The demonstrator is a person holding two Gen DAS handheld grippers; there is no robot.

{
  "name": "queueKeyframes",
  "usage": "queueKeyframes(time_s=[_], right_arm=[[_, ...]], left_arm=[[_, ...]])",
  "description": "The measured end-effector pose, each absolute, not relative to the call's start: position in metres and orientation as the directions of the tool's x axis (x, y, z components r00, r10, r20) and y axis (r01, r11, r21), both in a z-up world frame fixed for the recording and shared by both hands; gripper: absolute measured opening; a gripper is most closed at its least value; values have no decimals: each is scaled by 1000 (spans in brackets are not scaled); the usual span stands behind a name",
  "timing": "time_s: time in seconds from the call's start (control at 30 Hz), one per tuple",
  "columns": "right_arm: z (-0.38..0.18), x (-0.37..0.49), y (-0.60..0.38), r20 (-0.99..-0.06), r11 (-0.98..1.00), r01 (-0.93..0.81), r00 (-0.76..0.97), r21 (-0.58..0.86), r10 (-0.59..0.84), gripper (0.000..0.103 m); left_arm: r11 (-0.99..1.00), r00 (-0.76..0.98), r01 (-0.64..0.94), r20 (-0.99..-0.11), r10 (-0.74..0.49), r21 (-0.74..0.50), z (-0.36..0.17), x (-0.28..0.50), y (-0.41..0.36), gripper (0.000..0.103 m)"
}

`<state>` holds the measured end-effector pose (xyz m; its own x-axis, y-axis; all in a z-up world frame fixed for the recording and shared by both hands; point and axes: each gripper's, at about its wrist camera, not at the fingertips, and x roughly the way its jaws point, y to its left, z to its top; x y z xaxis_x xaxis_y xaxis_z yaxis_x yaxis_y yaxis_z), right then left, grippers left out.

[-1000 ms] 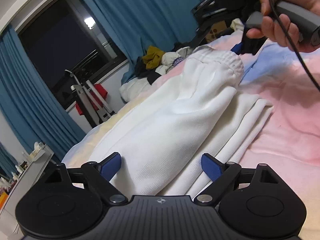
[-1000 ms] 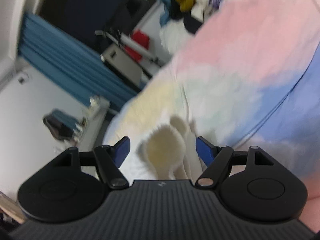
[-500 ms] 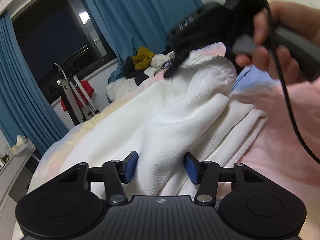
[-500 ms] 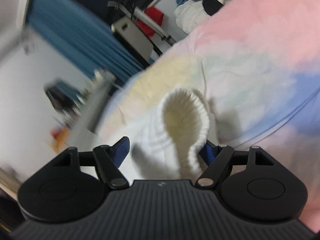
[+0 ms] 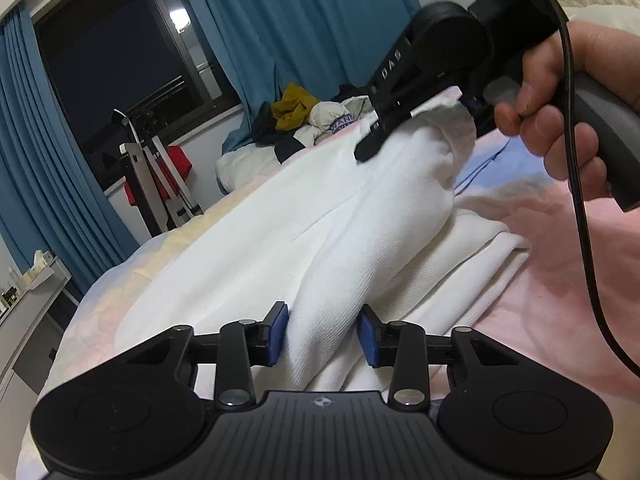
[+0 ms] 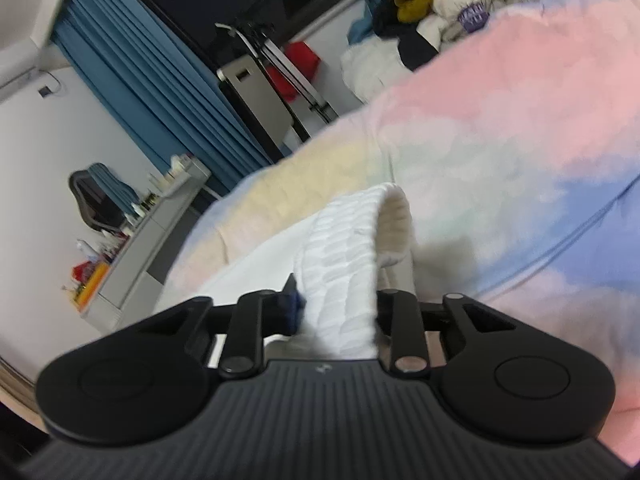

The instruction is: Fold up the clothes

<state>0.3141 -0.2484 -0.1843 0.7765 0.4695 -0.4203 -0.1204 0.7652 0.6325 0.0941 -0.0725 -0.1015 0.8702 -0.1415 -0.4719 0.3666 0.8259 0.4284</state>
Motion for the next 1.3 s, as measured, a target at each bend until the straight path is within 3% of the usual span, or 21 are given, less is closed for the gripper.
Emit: queueKeyframes(time_s=[0.33,0.47,0.6,0.7,0.8,0.87,1.0,1.1,1.17,1.2,1.3], right_arm=[[-161,307,-263,-313,742,-172,828,648,465,27],[-171,313,-272,-365,751,-111,821,651,438,27],[-202,329,-273,-477,766,-20,772,642,420,29],[-214,332,-276,-483,745,-3,760,667,436,34],[-208,323,-277,-467,724,-1,764,689,446,40],[-203,312,-275,-468,728,16,775,686,424,45],[-196,288,-269,-497,766,52,788,640,362,65],[-195,270,-264,-527,786,74,780,614,338,66],[-194,256,-263,-528,795,78,786,602,322,71],[-194,251,-261,-530,796,80,785,600,320,83],[-198,248,-258,-540,778,73,760,624,362,85]], left_arm=[[827,885,398,-404,-232,397,-91,73,-73,25],[835,864,431,-424,-272,342,-90,73,-73,26],[848,841,443,-462,-281,290,-97,77,-72,28],[865,834,440,-467,-294,242,-93,76,-66,33],[897,846,408,-441,-300,172,-83,70,-55,51],[919,867,370,-404,-290,133,-76,65,-48,77],[946,886,322,-361,-291,29,-56,58,-31,85],[964,903,265,-347,-255,-18,-44,58,-13,92],[975,903,211,-370,-219,-61,-40,63,2,96],[980,900,177,-388,-199,-91,-39,67,11,96],[975,878,79,-449,-167,-208,-39,82,45,99]])
